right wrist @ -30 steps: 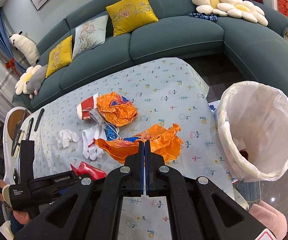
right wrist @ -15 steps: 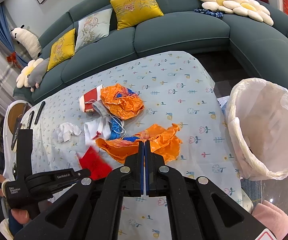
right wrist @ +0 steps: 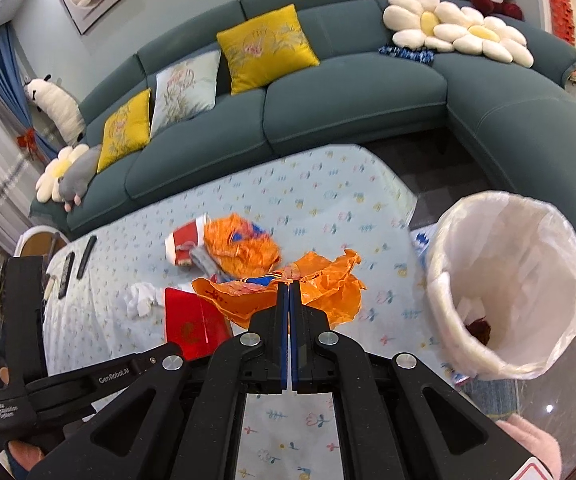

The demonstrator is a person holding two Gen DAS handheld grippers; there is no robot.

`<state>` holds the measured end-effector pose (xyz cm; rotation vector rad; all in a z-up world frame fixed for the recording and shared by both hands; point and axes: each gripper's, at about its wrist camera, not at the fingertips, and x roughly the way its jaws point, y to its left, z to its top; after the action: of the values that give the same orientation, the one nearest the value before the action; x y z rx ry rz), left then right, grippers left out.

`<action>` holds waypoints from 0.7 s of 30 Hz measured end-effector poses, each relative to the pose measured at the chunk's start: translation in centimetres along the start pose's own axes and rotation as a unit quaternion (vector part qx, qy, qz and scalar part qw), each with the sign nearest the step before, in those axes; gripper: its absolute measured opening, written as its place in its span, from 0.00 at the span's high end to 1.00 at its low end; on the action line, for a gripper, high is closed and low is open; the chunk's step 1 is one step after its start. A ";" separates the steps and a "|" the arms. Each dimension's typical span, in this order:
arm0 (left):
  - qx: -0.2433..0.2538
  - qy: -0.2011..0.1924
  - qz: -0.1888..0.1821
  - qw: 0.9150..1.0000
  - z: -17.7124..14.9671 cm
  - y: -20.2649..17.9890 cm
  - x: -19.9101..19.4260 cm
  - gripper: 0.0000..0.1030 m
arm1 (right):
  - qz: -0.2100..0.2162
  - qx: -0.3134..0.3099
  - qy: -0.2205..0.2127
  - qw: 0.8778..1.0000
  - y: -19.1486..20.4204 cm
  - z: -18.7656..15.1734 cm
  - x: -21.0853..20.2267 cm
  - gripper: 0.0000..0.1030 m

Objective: Collect trash

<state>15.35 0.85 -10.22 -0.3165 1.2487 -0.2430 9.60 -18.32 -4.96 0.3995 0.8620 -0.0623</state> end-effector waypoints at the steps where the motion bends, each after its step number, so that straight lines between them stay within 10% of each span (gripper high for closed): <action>1: 0.006 -0.002 -0.002 1.000 0.0 -0.7 -0.2 1.00 | -0.002 0.001 -0.006 1.000 -0.3 0.3 -0.5 0.99; 21: 0.152 -0.028 -0.030 0.987 -1.6 -15.5 -1.7 1.00 | -0.048 0.055 -0.084 0.994 -9.7 3.3 -8.6 0.99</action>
<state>13.16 -13.19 -3.54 -0.0956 1.1288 -0.4673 4.34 -29.43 0.32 0.4481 0.7139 -0.2304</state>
